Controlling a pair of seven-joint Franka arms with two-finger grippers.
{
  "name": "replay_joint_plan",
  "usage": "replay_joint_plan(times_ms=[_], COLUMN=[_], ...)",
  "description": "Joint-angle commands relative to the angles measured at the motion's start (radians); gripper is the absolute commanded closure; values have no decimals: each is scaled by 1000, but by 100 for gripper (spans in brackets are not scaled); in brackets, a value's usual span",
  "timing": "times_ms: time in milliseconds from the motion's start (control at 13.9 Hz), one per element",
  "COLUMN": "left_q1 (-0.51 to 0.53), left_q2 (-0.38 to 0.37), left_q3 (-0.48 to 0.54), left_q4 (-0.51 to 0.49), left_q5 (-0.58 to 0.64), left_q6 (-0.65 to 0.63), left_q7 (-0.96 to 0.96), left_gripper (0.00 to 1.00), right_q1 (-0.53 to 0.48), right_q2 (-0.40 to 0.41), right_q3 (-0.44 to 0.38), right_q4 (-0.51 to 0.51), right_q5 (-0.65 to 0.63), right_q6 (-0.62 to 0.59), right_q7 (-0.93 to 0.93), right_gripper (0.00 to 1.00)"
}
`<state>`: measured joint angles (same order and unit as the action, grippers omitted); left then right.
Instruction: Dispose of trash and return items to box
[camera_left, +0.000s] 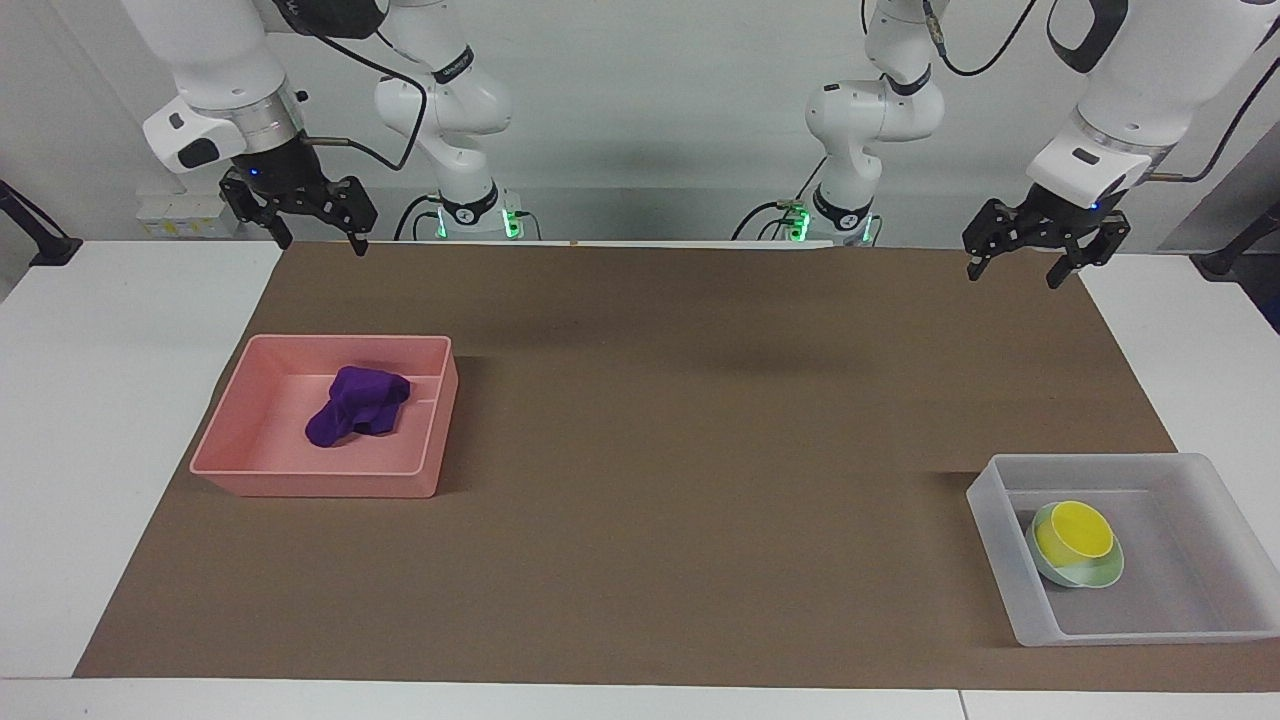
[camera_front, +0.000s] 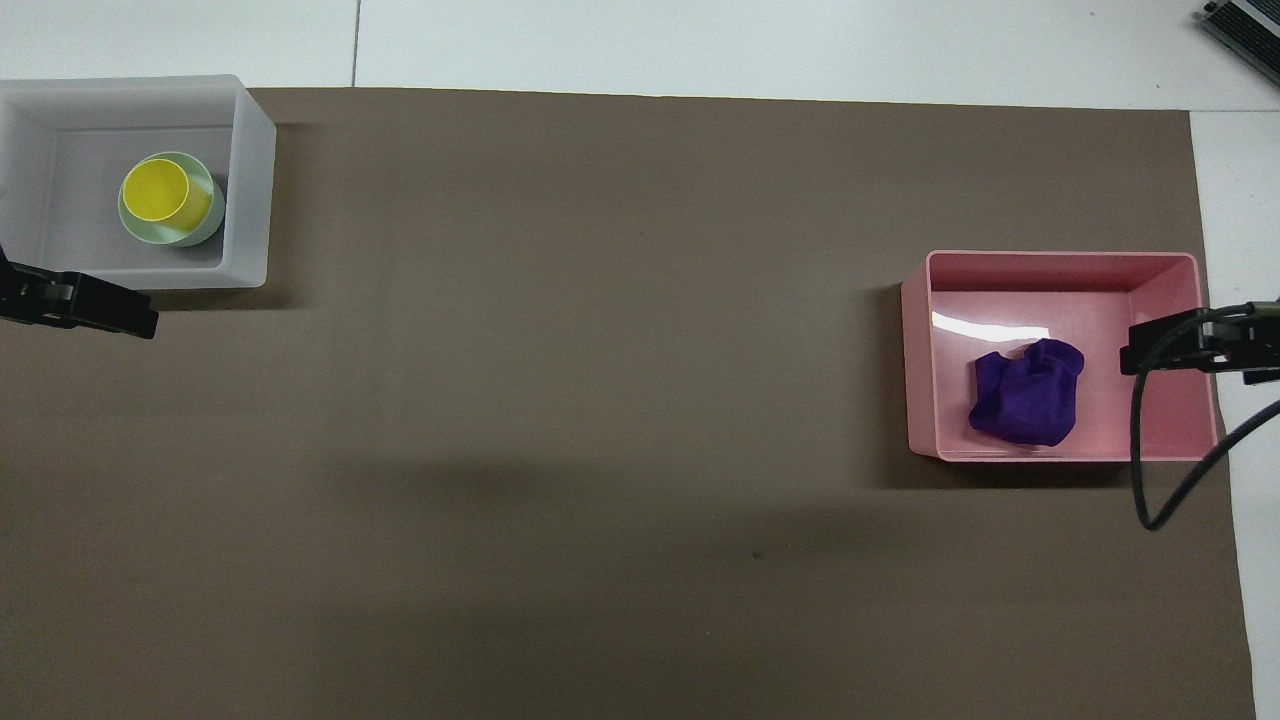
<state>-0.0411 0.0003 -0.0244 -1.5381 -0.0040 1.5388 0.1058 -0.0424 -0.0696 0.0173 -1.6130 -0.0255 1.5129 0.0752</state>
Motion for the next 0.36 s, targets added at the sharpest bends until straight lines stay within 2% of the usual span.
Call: replay_joint_plan(times_ms=[0,287], left_q1=[15,14], left_q2=[-6,-8], left_q3=[-2,-2], left_q4=[-2,-2], left_q5=[12,13], left_q6=[-14,-16], left_q7=[-6,-9], left_gripper=[0,0], right_q1=[-10,-10], right_q2=[-24,-24], right_q3=[4,4], right_q4=[-31,-33], right_q5=[-1,-1], right_q6=[24,24], right_q7=[-11,-11], right_gripper=[0,0])
